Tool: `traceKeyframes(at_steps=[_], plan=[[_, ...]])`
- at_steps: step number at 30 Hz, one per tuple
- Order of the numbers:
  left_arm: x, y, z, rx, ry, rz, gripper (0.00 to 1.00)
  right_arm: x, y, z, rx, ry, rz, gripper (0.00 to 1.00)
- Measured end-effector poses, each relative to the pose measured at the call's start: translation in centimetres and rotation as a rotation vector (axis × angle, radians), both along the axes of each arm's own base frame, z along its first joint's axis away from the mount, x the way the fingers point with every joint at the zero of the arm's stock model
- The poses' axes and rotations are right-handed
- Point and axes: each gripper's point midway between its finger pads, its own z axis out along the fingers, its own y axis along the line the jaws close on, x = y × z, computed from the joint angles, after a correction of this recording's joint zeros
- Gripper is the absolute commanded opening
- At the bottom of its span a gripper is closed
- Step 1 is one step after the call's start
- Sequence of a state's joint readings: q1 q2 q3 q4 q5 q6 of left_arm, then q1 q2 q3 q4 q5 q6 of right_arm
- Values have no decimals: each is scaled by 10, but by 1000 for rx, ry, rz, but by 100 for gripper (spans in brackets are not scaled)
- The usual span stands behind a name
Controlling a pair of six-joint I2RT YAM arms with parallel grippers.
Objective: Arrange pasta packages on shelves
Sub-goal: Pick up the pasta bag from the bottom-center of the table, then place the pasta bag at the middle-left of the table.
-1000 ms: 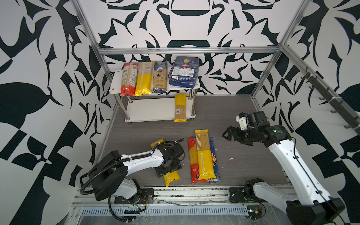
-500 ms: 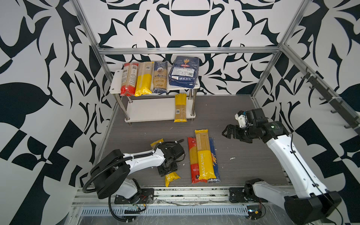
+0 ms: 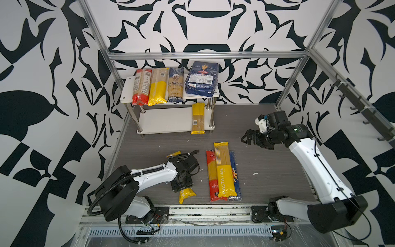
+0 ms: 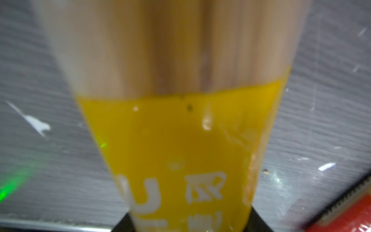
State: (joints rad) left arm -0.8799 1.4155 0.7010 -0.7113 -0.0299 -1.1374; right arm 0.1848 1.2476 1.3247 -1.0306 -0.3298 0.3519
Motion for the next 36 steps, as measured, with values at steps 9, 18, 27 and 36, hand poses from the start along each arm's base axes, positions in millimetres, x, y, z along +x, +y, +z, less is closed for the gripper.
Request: traceKeyframes(at_steps=[9, 18, 27, 36], plan=[[34, 24, 7, 90, -109, -33, 0, 2, 0, 4, 1, -8, -1, 100], [62, 35, 41, 154, -260, -80, 0, 4, 0, 10, 6, -19, -13, 100], [73, 47, 66, 164, -364, -87, 0, 4, 0, 10, 15, -12, -31, 100], [71, 59, 76, 156, -442, -83, 0, 7, 1, 13, 23, -18, -41, 100]])
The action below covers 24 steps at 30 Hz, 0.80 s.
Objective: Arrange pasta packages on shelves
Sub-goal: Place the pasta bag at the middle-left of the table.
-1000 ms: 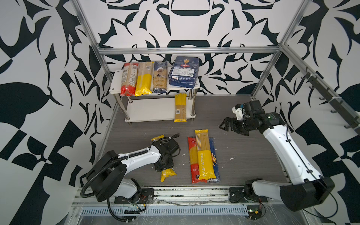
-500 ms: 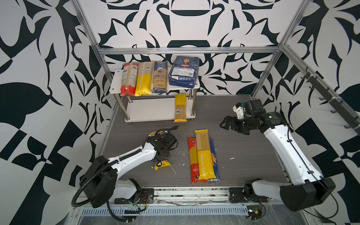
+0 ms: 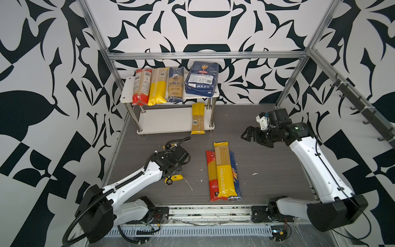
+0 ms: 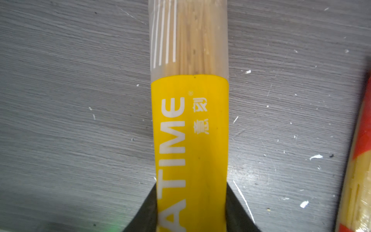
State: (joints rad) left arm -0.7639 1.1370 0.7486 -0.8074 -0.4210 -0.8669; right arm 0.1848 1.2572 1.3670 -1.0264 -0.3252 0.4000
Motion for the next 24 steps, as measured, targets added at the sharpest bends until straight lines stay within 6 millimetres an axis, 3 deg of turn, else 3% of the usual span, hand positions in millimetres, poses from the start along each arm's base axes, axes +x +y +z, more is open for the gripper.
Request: traceKeyframes(at_steps=[5, 16, 21, 23, 24], plan=[[2, 3, -10, 6, -25, 4, 0, 0, 0, 0, 2, 2, -4, 100], [27, -8, -42, 2, -109, 23, 0, 0, 0, 0, 5, 6, -9, 100], [28, -7, -48, -8, -128, 30, 47, -2, 0, 1, 5, 6, -9, 100], [28, -8, -49, -17, -128, 45, 70, -3, -1, 2, 5, 4, -9, 100], [28, -8, -50, -20, -127, 52, 74, -4, -1, 2, 6, 3, -9, 100]])
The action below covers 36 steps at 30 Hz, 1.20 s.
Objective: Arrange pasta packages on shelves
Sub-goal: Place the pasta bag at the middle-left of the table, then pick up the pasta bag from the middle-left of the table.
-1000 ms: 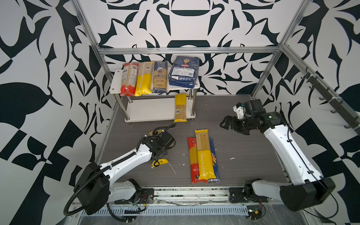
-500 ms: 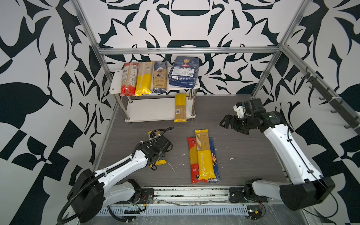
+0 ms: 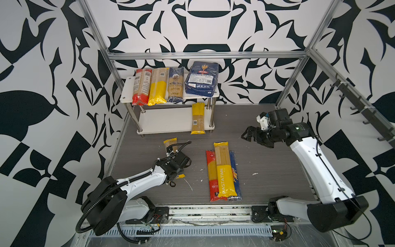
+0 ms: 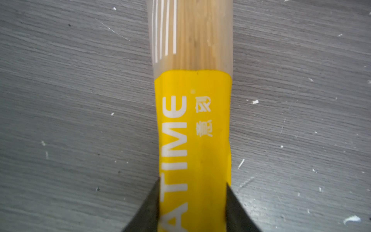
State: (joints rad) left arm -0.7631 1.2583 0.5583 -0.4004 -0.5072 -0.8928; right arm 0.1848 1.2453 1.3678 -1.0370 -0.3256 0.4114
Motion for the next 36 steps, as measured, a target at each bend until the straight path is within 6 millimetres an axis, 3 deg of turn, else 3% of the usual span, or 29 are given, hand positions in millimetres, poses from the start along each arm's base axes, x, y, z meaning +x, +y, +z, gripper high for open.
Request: traceKeyframes(at_steps=[8, 17, 22, 26, 34, 36], plan=[[-17, 2, -17, -19, 9, 54, 94, -3, -1, -1, -6, 6, 5, 100], [-34, -14, -24, 27, -28, 45, 100, -13, -4, 4, -21, -3, 20, 100], [-36, -20, -27, 65, -82, 83, 98, -17, -5, 3, -33, 5, 31, 100], [-38, -22, -29, 78, -138, 113, 86, -18, -6, 3, -43, 5, 36, 100], [-41, -13, -31, 108, -254, 142, 26, -25, -9, 7, -56, 0, 46, 100], [-41, -13, -29, 100, -279, 153, 15, -26, -9, 9, -56, -5, 47, 100]])
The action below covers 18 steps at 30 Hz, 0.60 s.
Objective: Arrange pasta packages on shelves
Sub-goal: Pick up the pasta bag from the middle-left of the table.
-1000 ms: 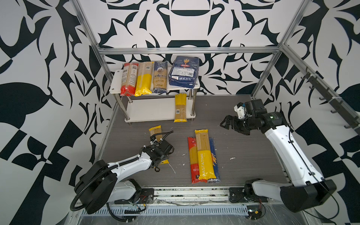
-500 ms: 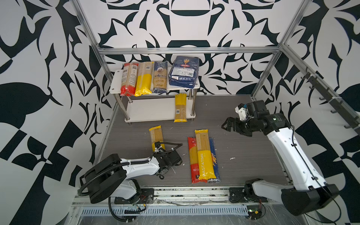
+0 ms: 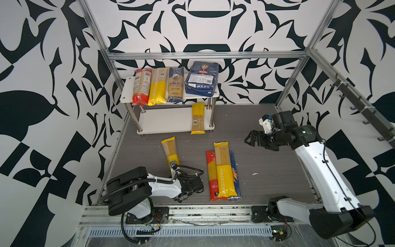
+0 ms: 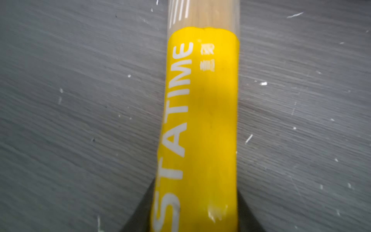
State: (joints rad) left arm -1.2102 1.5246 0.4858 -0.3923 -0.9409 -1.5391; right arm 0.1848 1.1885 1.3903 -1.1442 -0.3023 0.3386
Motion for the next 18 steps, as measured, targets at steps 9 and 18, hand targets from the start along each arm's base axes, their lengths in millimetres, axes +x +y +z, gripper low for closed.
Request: traceKeyframes(at_steps=[9, 18], plan=[[-11, -2, 4, -12, -12, -9, 0, -1, 0, 1, 0, 0, 2, 100], [-34, 6, 21, -76, 96, -17, 0, 1, 2, 2, 12, -10, 4, 100]])
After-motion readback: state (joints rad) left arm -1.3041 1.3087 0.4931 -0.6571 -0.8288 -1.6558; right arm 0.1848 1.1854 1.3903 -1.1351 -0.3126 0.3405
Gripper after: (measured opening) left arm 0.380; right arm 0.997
